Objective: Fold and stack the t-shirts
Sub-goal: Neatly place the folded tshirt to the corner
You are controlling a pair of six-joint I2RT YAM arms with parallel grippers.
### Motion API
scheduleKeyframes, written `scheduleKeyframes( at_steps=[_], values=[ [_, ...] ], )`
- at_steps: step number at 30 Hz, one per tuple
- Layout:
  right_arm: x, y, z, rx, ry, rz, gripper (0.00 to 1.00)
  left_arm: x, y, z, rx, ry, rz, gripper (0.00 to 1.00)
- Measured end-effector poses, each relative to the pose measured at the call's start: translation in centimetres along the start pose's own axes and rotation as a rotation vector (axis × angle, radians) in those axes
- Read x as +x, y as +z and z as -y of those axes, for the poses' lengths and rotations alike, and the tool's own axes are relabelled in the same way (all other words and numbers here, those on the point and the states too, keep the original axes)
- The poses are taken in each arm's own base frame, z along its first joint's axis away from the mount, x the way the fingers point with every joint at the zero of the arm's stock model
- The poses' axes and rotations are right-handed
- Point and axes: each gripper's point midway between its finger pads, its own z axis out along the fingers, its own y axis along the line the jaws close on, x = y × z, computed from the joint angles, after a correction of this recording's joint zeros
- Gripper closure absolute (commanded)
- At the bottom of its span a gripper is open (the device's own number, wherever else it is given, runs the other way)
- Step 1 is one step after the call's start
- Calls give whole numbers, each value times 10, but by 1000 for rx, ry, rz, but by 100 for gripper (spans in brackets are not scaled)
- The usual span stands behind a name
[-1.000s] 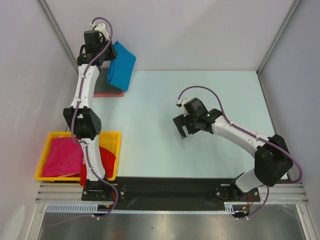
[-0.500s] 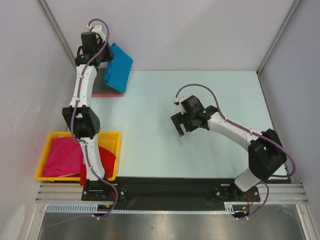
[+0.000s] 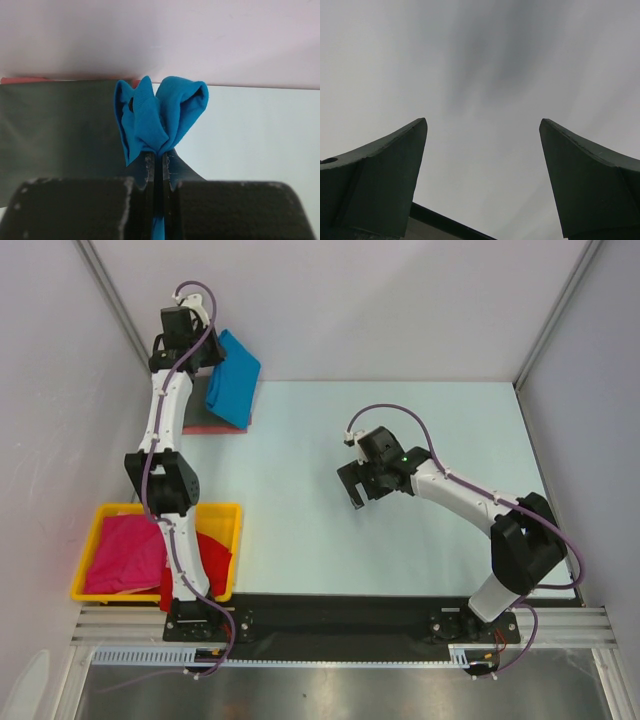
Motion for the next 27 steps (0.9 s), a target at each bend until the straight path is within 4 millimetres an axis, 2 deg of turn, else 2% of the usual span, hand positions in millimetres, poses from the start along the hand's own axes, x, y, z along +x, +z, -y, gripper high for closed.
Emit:
scheduleKeyframes(
  at_steps=[8,27],
  values=[
    [-2,3,0,0,0,-5,0,5,6,-6,-4,6,-9,100],
    [-18,28,-4,0,6,-41,0,10,31,-40,-35,29,14,100]
  ],
)
